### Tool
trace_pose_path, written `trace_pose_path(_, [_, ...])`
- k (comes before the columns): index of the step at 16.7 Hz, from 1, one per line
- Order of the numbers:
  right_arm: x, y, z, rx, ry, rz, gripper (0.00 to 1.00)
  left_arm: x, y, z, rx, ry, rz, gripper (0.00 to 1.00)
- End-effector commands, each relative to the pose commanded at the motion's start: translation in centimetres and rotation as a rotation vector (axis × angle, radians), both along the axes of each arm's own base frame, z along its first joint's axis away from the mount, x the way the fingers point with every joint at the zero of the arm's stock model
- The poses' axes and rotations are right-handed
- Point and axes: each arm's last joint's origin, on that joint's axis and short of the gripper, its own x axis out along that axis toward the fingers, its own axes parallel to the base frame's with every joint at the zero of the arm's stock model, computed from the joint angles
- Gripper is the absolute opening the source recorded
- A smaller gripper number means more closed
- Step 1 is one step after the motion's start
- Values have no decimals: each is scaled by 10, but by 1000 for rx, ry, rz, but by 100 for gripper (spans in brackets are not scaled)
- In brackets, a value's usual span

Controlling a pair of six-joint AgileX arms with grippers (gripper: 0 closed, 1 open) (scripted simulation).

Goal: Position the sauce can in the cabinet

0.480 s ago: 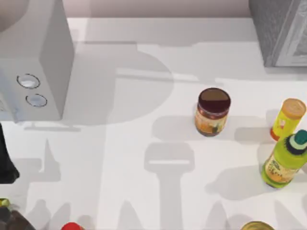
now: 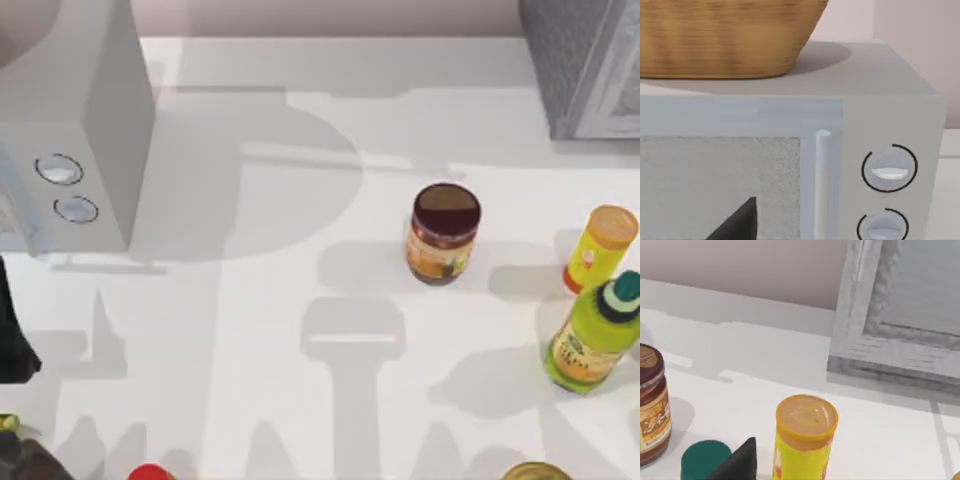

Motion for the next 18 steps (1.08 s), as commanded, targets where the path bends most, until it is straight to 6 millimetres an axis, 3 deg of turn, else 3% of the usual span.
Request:
trace_pose_path(5, [25,11,42,-167,118,256,100,0,0,0,0,0,0,100])
trace_pose_path(10, [83,26,74,-321,230,563,100,0,0,0,0,0,0,100])
trace_pose_path(14, [148,39,71,-392,301,818,100,0,0,0,0,0,0,100])
trace_pose_path(18, [211,52,40,-401,337,1049,100,0,0,0,0,0,0,100])
